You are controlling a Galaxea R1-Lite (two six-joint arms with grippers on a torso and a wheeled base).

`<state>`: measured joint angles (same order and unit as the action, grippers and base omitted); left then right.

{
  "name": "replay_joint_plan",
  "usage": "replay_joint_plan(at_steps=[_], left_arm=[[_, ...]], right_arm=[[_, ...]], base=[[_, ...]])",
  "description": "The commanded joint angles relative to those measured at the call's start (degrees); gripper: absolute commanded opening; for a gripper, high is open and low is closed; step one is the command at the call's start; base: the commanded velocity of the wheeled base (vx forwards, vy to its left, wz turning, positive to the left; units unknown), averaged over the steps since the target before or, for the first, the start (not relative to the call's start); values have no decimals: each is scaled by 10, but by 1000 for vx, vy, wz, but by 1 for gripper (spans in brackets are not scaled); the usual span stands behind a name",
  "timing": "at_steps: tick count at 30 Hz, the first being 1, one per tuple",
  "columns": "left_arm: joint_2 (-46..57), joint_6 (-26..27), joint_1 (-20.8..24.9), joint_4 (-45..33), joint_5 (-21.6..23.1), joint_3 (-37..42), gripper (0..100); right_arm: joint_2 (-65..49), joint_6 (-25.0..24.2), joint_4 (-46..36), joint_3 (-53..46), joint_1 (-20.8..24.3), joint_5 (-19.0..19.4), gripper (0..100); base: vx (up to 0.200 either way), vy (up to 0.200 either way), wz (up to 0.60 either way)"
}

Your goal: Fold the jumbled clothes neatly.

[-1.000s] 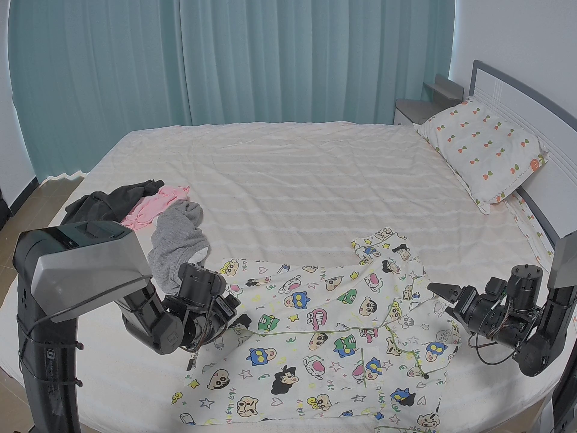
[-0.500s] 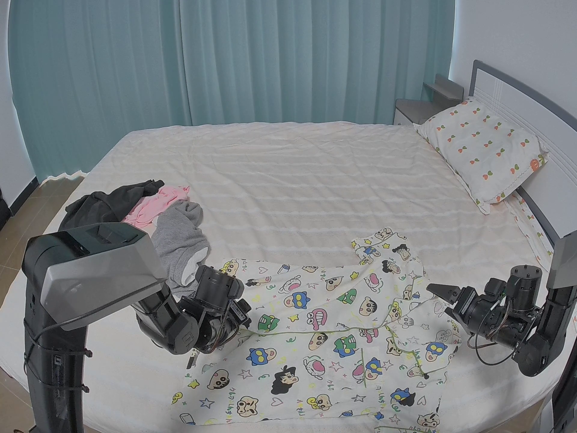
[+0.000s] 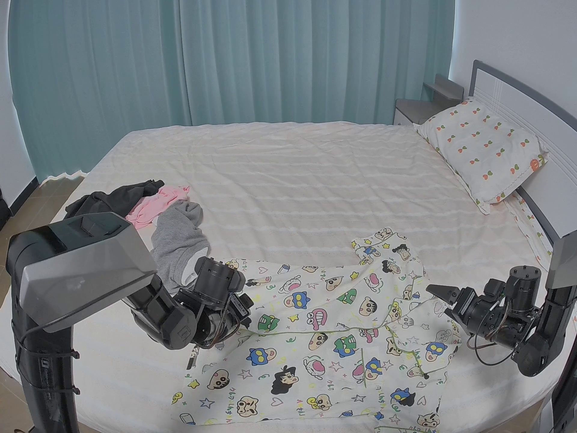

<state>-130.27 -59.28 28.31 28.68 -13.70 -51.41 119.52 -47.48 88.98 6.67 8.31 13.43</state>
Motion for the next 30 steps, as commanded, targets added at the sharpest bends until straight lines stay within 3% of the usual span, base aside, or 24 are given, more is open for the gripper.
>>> replay_joint_plan(at_steps=[1, 9, 16, 30], left_arm=[[-30, 6, 5, -2, 0, -15, 100], [-46, 27, 12, -4, -3, -11, 100], [-83, 75, 3, 1, -68, -10, 100], [-73, 68, -7, 11, -87, -14, 100]], right_arm=[[3, 0, 5, 0, 0, 0, 100], [14, 1, 6, 3, -1, -1, 100], [14, 1, 6, 1, -1, -1, 100], [15, 2, 6, 0, -1, -1, 100]], base=[[0, 0, 0], [0, 0, 0], [0, 0, 0], [0, 0, 0]])
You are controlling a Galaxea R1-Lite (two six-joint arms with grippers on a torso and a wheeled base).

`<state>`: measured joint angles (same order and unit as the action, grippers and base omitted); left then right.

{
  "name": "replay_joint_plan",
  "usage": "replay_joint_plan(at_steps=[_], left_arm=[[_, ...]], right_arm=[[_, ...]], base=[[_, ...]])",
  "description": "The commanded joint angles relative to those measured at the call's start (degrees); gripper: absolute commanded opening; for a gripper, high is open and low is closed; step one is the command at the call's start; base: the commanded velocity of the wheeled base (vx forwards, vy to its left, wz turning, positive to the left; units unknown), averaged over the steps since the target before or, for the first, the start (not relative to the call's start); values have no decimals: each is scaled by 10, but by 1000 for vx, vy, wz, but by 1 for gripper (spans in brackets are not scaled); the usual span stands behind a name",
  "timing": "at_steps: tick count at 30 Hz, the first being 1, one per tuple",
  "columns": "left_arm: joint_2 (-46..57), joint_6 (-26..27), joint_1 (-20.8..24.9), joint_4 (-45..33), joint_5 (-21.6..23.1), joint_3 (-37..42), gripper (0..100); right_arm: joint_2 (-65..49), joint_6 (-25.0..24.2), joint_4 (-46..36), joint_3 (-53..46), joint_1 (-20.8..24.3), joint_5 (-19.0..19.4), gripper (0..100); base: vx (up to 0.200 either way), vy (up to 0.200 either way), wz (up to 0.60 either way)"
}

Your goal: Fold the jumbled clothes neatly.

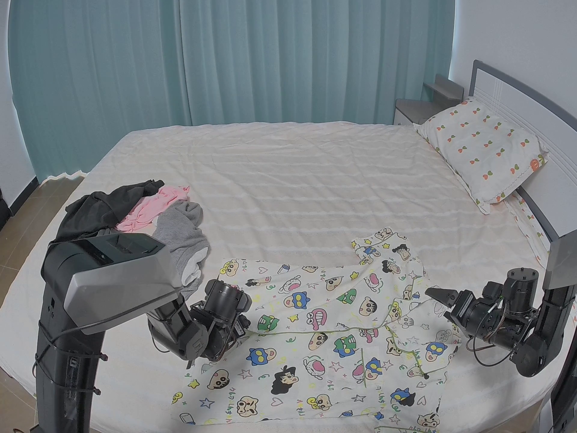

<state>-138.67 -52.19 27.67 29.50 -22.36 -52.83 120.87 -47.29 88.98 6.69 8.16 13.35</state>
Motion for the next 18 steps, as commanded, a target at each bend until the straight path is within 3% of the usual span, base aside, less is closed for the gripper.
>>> replay_joint_plan(at_steps=[1, 9, 18], left_arm=[[20, -5, -1, 2, -1, 0, 100], [45, -53, 2, 0, 3, -17, 100], [34, -55, 3, 0, 4, -17, 100]], right_arm=[[1, 0, 6, 0, 0, -1, 100], [0, 0, 6, 1, 0, -2, 100], [0, 0, 6, 1, 0, -2, 100]], base=[[0, 0, 0], [0, 0, 0], [0, 0, 0]])
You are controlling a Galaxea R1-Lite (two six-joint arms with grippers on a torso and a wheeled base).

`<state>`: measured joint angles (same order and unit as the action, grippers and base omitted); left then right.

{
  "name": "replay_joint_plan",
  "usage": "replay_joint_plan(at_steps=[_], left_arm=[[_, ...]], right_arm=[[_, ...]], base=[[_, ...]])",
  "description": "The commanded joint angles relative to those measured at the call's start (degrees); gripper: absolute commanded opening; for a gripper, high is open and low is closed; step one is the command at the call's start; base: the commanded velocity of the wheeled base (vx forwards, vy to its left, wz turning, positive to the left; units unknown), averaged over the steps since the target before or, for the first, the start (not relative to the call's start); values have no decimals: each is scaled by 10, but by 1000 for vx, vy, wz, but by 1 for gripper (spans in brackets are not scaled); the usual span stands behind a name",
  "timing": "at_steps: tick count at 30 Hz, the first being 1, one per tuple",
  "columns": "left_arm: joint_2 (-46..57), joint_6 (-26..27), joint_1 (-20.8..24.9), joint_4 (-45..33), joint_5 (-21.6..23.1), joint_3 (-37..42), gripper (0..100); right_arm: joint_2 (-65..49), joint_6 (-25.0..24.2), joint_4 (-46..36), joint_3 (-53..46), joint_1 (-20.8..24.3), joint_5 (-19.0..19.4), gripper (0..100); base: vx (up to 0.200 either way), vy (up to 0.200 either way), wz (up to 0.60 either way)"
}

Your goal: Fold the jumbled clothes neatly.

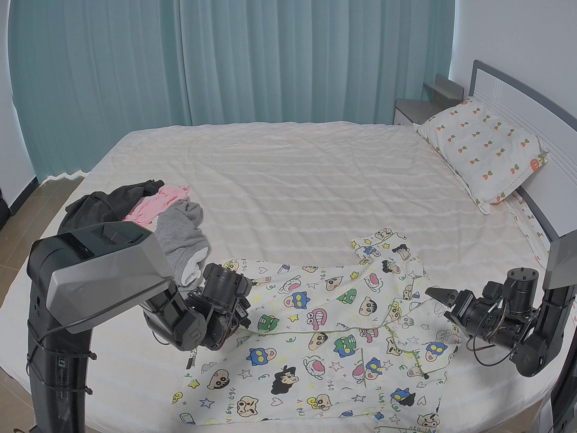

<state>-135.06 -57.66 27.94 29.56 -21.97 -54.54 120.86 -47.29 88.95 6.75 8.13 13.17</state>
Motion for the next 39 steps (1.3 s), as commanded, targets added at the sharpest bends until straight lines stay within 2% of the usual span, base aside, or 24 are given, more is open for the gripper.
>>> replay_joint_plan(at_steps=[1, 26, 27, 39], left_arm=[[-2, 0, 0, 0, 0, 0, 100], [-37, -12, 6, 6, -1, -11, 100], [-37, -12, 6, 6, -1, -11, 0], [-24, -13, 6, 6, -8, 0, 0]], right_arm=[[0, 0, 6, 0, 0, 0, 100], [2, 0, 6, 1, 0, 0, 100], [2, 0, 6, 1, 0, 0, 100], [2, 0, 6, 0, 1, 0, 100]], base=[[0, 0, 0], [0, 0, 0], [0, 0, 0], [0, 0, 0]])
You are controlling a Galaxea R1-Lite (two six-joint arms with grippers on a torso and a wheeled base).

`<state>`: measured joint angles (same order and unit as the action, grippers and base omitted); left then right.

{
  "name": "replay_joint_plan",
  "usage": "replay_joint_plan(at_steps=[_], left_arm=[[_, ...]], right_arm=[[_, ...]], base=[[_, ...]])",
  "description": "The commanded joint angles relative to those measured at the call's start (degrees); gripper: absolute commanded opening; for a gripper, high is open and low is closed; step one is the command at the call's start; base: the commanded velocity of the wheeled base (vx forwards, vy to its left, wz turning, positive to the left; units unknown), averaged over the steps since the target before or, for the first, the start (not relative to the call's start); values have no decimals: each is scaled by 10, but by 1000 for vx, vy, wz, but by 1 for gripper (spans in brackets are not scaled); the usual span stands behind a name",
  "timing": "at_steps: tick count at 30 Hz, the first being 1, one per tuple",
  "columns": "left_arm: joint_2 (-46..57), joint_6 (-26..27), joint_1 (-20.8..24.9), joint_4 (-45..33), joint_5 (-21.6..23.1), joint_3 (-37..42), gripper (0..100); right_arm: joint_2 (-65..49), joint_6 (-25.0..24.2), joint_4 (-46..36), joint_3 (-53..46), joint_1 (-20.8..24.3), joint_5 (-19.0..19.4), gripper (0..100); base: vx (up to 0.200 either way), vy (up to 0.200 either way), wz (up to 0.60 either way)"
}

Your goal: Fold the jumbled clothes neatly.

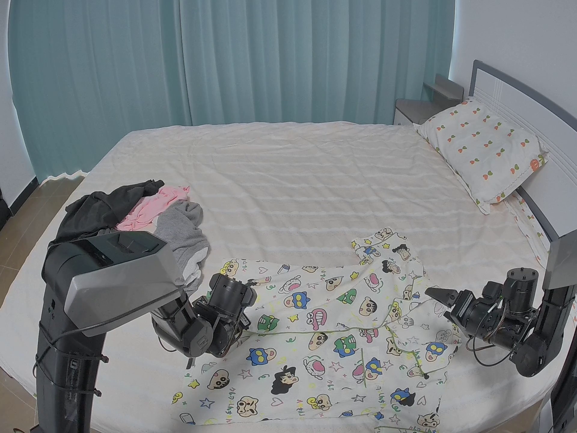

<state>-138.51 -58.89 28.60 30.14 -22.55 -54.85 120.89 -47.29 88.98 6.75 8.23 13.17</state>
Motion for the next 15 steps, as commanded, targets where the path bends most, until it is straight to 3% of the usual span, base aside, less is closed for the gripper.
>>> replay_joint_plan(at_steps=[1, 5, 15], left_arm=[[15, -1, 0, 0, -7, 4, 0], [22, 4, 1, 1, -35, 15, 0], [29, 4, 24, 1, -32, 47, 0]], right_arm=[[1, 0, 6, 0, 0, 0, 100], [1, 0, 6, 0, 0, 0, 100], [1, 0, 6, -1, 2, 0, 100]], base=[[0, 0, 0], [0, 0, 0], [0, 0, 0]])
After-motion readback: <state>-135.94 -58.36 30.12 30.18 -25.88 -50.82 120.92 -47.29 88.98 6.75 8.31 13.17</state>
